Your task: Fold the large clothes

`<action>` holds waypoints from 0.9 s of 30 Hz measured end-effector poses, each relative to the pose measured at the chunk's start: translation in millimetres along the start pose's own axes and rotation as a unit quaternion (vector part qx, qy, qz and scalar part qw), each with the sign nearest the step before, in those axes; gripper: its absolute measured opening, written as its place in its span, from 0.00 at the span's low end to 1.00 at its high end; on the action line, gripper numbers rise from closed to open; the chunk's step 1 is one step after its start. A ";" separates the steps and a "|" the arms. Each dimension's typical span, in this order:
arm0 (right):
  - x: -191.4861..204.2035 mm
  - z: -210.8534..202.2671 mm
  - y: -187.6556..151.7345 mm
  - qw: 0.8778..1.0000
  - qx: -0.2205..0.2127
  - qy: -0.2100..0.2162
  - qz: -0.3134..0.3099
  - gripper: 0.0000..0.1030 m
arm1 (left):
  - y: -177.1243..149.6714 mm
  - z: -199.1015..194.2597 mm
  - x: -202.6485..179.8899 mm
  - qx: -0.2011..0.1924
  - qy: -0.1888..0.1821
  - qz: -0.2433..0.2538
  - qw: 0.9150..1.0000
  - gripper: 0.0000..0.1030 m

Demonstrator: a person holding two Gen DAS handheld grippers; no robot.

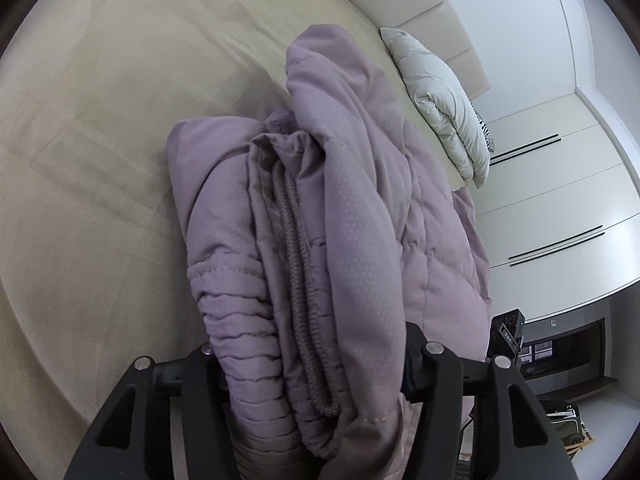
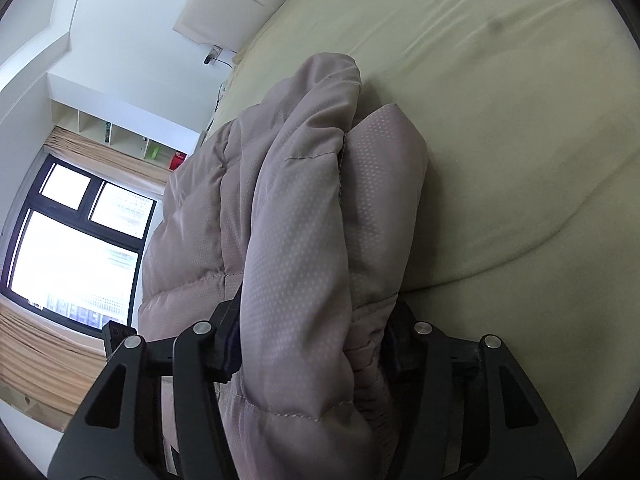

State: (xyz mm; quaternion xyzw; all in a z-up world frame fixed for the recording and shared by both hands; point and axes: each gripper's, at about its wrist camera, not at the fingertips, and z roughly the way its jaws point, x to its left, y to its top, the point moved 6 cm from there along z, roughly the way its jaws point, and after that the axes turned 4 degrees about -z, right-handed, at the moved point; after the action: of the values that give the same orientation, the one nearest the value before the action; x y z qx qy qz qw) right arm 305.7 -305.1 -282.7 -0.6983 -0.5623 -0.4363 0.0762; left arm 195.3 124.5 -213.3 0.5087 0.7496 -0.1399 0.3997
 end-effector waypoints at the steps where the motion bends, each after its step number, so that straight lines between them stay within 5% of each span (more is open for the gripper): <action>1: 0.3 -4.3 0.5 1.000 -0.005 -0.006 0.005 0.54 | -1.8 -2.8 -0.9 -0.005 0.003 0.001 1.000 0.57; 9: 26.8 -84.3 9.9 0.986 -0.092 -0.136 -0.024 0.55 | -20.6 -56.0 -2.7 -0.056 0.033 0.013 0.998 0.57; 14: 77.9 -126.5 24.9 0.977 -0.131 -0.135 -0.101 0.55 | -27.2 -94.2 -7.8 -0.103 0.093 0.047 0.989 0.57; 19: 167.8 -74.7 23.3 0.968 -0.097 -0.105 -0.206 0.55 | -27.7 -121.2 -49.1 -0.176 0.156 0.110 0.966 0.58; 22: 194.6 -33.7 17.3 0.959 -0.070 -0.124 -0.246 0.55 | -26.1 -114.0 -81.6 -0.195 0.163 0.158 0.954 0.68; 27: 204.1 22.6 0.4 0.942 -0.030 -0.180 -0.282 0.55 | -21.3 -62.2 -108.9 -0.173 0.167 0.193 0.951 0.68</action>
State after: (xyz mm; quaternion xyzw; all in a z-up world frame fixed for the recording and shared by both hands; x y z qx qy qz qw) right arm 315.2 -145.1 -154.4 -0.5800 -0.7271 -0.3240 -0.1732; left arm 166.0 82.5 -96.9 0.5824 0.7058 0.1587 0.3707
